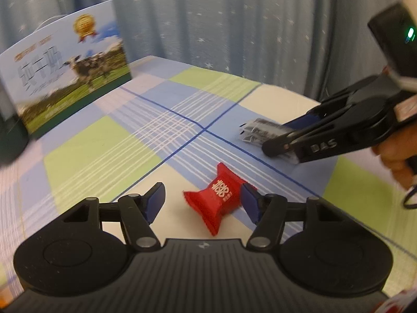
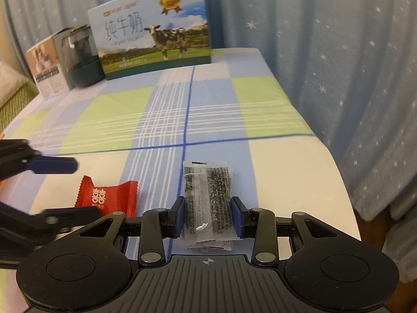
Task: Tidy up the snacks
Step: 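Grasp the red-wrapped candy with the left tool while the right grasps the clear dark-snack packet, then carry the red candy and clear packet over the orange tray with both tools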
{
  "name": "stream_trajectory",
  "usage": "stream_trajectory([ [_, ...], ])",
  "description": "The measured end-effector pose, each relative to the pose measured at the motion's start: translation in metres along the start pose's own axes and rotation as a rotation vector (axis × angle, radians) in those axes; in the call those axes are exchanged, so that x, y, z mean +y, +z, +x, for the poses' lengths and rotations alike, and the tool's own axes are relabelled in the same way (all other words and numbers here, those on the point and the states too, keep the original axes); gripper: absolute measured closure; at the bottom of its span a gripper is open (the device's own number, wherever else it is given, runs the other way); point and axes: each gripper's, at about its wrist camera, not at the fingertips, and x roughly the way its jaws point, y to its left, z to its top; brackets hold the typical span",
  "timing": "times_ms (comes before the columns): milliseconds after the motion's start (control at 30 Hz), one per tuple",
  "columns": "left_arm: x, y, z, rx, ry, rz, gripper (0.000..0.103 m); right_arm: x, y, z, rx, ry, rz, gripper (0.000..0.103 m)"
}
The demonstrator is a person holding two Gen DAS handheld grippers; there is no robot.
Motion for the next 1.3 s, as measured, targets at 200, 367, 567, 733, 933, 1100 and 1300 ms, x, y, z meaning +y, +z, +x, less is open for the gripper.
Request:
stream_trajectory([
  [200, -0.015, 0.001, 0.016, 0.043, -0.026, 0.130, 0.063, -0.003, -0.005, -0.008, -0.006, -0.001, 0.030, 0.066],
  [367, -0.006, -0.002, 0.012, 0.076, -0.044, 0.023, 0.079, 0.002, -0.005, -0.006, -0.004, 0.011, 0.037, 0.066],
  [567, 0.006, -0.017, -0.011, 0.080, 0.007, -0.192, 0.080, 0.023, -0.008, -0.006, 0.022, 0.041, 0.020, 0.066],
  [733, 0.010, -0.021, -0.040, 0.092, 0.062, -0.243, 0.080, 0.047, -0.010, -0.017, 0.047, 0.066, 0.003, 0.066],
  [933, 0.018, -0.030, -0.084, 0.080, 0.113, -0.331, 0.080, 0.077, -0.009, -0.049, 0.029, 0.073, 0.008, 0.066],
  [1100, 0.025, -0.041, -0.130, 0.045, 0.167, -0.388, 0.080, 0.108, -0.004, -0.083, -0.033, 0.092, 0.020, 0.066],
  [1300, 0.037, -0.061, -0.186, 0.006, 0.261, -0.442, 0.080, 0.158, -0.002, -0.111, -0.103, 0.158, 0.024, 0.066],
])
